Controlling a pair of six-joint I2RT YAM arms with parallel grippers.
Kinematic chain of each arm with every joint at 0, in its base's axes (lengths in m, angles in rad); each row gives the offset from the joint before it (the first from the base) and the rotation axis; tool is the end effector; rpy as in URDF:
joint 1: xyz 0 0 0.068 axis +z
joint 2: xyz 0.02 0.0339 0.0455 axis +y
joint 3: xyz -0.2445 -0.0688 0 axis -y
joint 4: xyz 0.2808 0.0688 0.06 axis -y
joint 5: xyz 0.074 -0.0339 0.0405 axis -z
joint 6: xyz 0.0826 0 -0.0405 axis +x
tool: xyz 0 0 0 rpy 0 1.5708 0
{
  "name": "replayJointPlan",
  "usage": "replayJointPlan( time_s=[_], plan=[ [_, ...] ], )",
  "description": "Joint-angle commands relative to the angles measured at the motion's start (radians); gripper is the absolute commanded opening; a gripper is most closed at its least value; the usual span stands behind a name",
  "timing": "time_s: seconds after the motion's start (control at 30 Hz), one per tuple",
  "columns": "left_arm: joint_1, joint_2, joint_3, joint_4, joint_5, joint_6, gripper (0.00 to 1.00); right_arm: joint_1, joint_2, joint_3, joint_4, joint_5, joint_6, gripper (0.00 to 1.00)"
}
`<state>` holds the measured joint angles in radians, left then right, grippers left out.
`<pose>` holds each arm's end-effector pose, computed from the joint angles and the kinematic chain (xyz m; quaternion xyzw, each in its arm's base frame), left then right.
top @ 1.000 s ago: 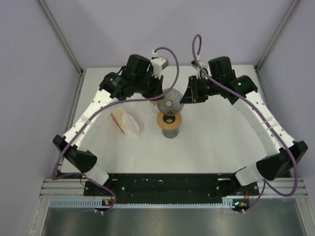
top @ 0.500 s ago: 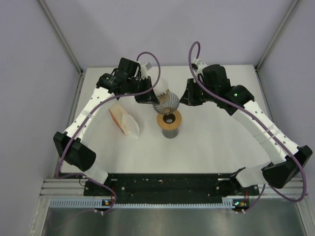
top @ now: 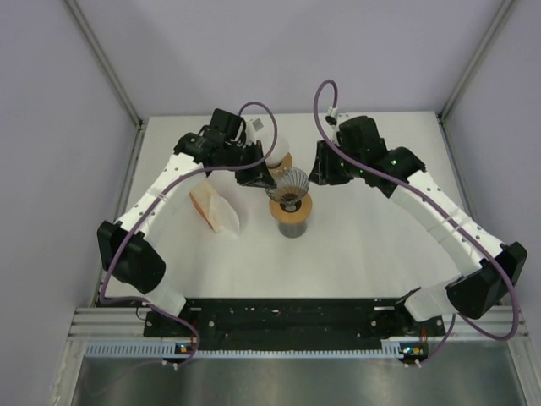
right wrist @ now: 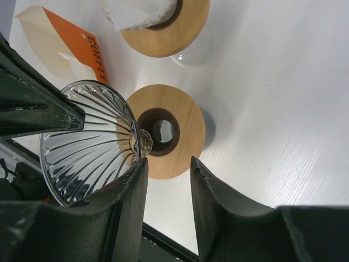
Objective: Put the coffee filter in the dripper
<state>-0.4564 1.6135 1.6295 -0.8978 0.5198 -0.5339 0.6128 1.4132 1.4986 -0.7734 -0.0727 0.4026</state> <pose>0.3435 -0.2144 0.3098 0.0515 0.9123 -0.3679 0.1722 0.3050 0.2218 0.3394 -0.1102 0.8969 0.2363 0.3571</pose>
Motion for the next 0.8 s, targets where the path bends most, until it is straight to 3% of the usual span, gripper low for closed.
replayJointPlan(
  time_s=[0.0, 0.1, 0.23, 0.4, 0.5, 0.57, 0.7, 0.77],
  plan=[
    [-0.007, 0.011, -0.007, 0.071, 0.011, -0.021, 0.00, 0.011, -0.062, 0.017, 0.037, 0.018, -0.016, 0.37],
    [-0.005, 0.022, 0.000, 0.068, -0.009, -0.017, 0.00, 0.011, -0.057, 0.052, 0.023, 0.008, -0.028, 0.38],
    [-0.007, 0.032, 0.001, 0.082, -0.010, -0.012, 0.00, 0.011, -0.065, 0.097, -0.023, 0.128, -0.056, 0.40],
    [-0.007, 0.043, 0.004, 0.068, -0.040, 0.011, 0.00, 0.013, -0.008, 0.071, 0.063, -0.047, -0.042, 0.48],
    [-0.011, 0.043, -0.017, 0.080, -0.038, 0.009, 0.00, 0.011, 0.039, 0.048, 0.082, -0.061, -0.036, 0.48],
    [-0.014, 0.045, -0.036, 0.092, -0.034, 0.009, 0.00, 0.011, 0.061, 0.034, 0.094, -0.088, -0.030, 0.45],
    [-0.013, 0.057, -0.042, 0.108, -0.014, 0.008, 0.00, 0.011, 0.067, 0.008, 0.115, -0.110, -0.010, 0.27],
    [-0.013, 0.063, -0.045, 0.103, -0.018, 0.015, 0.00, 0.011, 0.075, 0.000, 0.111, -0.111, -0.004, 0.23]
  ],
)
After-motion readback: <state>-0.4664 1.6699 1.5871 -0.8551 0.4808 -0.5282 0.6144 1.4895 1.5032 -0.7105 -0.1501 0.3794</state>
